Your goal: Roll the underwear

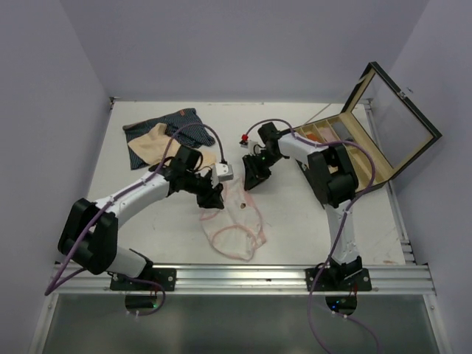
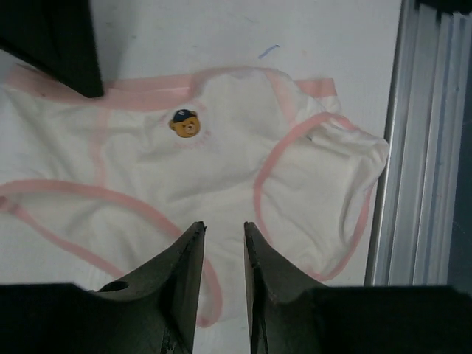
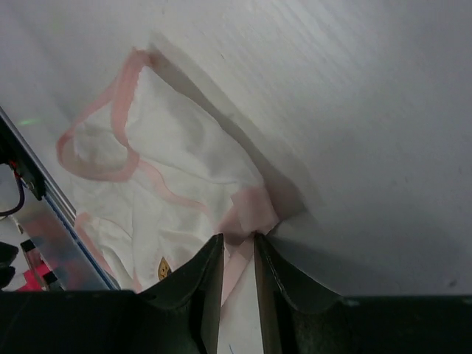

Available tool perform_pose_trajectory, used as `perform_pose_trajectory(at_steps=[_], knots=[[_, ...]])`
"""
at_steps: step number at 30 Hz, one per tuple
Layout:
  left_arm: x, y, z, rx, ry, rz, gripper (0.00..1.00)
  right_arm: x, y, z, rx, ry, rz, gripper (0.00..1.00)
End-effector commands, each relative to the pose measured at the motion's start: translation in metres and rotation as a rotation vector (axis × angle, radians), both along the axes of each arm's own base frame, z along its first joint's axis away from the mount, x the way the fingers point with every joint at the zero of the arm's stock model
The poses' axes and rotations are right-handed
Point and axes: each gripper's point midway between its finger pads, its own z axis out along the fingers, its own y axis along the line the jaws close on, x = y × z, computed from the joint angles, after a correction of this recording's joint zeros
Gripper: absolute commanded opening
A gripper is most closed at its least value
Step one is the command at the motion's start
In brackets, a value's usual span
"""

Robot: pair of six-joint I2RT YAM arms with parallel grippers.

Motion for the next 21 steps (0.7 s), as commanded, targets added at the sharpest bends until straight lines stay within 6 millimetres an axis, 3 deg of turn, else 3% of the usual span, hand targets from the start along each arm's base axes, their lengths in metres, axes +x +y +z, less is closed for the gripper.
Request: perform_pose_trajectory(at_steps=[1,4,5,6,7,9,11,12,13,14,15,17,18,19,21], knots=[[0.053,0.015,0.047,-0.135,-0.010,0.218,0.32,0.015,0.035,-0.003,0.028,-0.039,0.022,0.29],[0.079,0.040,0.058,-0.154,0.000,0.354,0.32,0.027,0.062,-0.009,0.060,-0.043,0.040,0.29],[0.085,0.046,0.060,-0.161,0.001,0.383,0.32,0.040,0.076,0.002,0.095,-0.079,0.046,0.29],[0.095,0.060,0.060,-0.163,0.001,0.438,0.32,0.040,0.088,-0.005,0.107,-0.073,0.064,0.31],[0.098,0.066,0.060,-0.161,0.014,0.471,0.32,0.048,0.102,0.012,0.162,-0.097,0.082,0.32],[0.107,0.084,0.057,-0.162,0.028,0.532,0.33,0.047,0.111,0.026,0.180,-0.158,0.133,0.36],[0.112,0.094,0.050,-0.144,0.035,0.554,0.34,0.042,0.101,0.036,0.176,-0.177,0.159,0.39],[0.115,0.097,0.048,-0.139,0.036,0.558,0.34,0.045,0.089,0.062,0.185,-0.221,0.147,0.41],[0.119,0.096,0.045,-0.136,0.027,0.533,0.35,0.033,0.074,0.056,0.156,-0.183,0.139,0.42],[0.127,0.094,0.043,-0.134,0.022,0.521,0.36,0.035,0.058,0.084,0.164,-0.244,0.127,0.43],[0.128,0.093,0.043,-0.136,0.018,0.519,0.37,0.030,0.047,0.069,0.133,-0.213,0.116,0.43],[0.141,0.091,0.034,-0.114,0.028,0.507,0.37,0.007,0.021,0.079,0.097,-0.217,0.112,0.43],[0.143,0.088,0.030,-0.100,0.041,0.494,0.37,0.001,0.010,0.078,0.069,-0.217,0.110,0.42],[0.151,0.086,0.024,-0.086,0.045,0.488,0.37,-0.020,-0.002,0.075,0.038,-0.179,0.119,0.42],[0.153,0.078,0.021,-0.085,0.043,0.461,0.37,-0.040,-0.014,0.070,0.018,-0.147,0.142,0.40]])
